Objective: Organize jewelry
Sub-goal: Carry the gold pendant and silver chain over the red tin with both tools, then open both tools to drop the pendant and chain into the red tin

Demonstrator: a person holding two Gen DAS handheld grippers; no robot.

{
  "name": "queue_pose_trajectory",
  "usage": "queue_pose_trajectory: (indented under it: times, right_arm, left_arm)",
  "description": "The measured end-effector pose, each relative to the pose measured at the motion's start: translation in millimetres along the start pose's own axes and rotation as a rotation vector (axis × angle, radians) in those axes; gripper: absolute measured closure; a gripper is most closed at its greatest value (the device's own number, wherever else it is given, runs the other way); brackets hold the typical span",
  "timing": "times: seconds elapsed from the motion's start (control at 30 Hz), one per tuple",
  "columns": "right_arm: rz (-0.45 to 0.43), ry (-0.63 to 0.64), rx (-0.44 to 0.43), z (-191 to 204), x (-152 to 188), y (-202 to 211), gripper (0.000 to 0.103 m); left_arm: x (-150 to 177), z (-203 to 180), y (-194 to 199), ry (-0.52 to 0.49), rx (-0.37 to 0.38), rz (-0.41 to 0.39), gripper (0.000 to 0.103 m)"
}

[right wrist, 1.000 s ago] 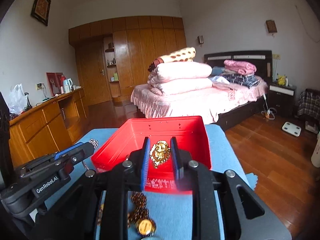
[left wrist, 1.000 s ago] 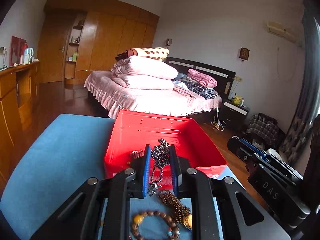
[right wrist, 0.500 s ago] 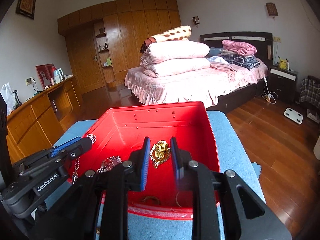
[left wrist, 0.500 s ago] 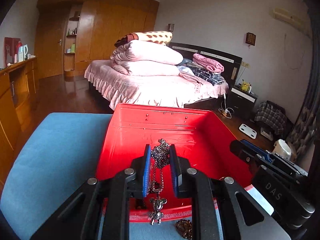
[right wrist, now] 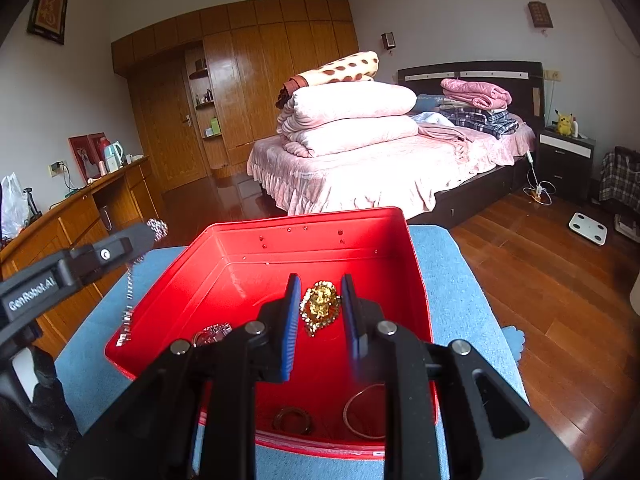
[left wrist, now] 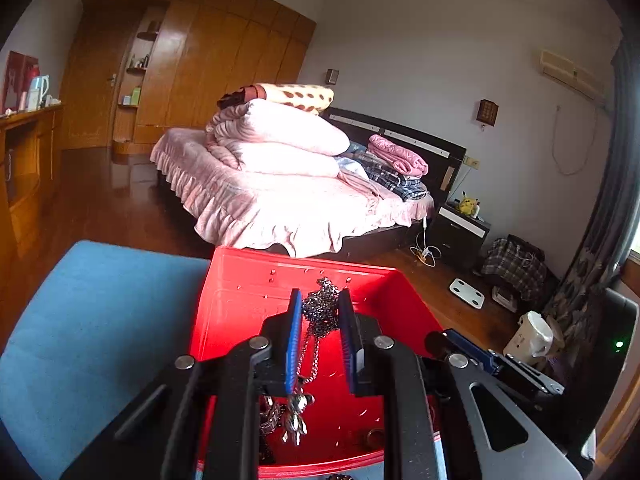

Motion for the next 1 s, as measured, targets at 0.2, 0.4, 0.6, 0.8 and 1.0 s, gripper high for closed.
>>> queue_pose_trajectory:
  times: [0.2,0.4,0.6,0.8,1.0]
  right_arm:
    - [0.005,0.0,-0.003,-1.5,0.3,-3.2,0.084]
    - [0.007,0.003,-0.005,-2.9,1.0,-3.7,0.084]
    - [0.018,0.003,0.002,-1.5,4.7,-7.6,0.073]
    - [-0.012,-0.009,-0.004,-5.8,5.2,-0.9,0.073]
    - [-0.039,-0.014,0.005,-10.3,9.3,4.9,0.073]
  left_arm:
    - [2.8,12.5,-18.4,0.041,0.025,0.056,0.085]
    - [2.5,17.1,-19.0,0.05,0.037,0.064,0.085]
    - [4.6,19.7,-22.4,0.054,0.002,0.079,0.082]
    - [9.8,17.5,-11.8,0.046,-0.032,0.056,0.071]
    - [20.3,12.3,11.5,0.013,-0.095,0.004,0.059]
Point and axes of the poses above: each gripper's, at about its wrist camera, not at the fingertips, and y roughly against the way its jaws point, z to its left, x to its underside, the point moved 1 cm from there along -y, roughly the way its jaws point, and after that the axes turned 11 degrees about z, right-handed, at the moved point
